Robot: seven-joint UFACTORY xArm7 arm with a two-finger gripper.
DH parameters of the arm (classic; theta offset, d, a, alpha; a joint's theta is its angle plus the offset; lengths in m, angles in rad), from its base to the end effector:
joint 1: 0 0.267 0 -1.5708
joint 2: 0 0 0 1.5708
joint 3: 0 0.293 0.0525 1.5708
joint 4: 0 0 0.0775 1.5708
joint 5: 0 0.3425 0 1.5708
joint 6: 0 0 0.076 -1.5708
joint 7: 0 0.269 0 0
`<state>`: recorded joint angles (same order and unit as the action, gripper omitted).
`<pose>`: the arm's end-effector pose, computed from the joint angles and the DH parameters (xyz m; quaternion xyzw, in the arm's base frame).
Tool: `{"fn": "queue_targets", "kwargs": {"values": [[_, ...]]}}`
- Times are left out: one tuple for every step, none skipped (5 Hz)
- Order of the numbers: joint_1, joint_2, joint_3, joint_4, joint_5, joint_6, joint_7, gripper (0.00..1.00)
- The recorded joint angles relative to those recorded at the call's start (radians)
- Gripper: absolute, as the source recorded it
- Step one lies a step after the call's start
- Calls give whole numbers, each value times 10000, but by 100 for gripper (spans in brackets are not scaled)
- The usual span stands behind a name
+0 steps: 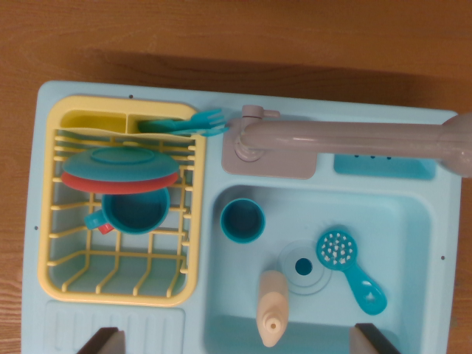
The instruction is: Pick detergent from the sink
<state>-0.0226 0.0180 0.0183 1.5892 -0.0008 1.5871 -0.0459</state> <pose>0.4719 -0.0023 0.3665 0.9998 0.0208 -0.0080 0.0000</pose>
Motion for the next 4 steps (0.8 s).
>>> {"fn": "queue_targets", "kwargs": {"values": [[0,0,0,0,0,0,0,0],[-8,1,-9,-137,11,-136,-25,0],[-8,1,-9,-137,11,-136,-25,0],[-18,3,-22,-330,27,-328,-61,0]]}}
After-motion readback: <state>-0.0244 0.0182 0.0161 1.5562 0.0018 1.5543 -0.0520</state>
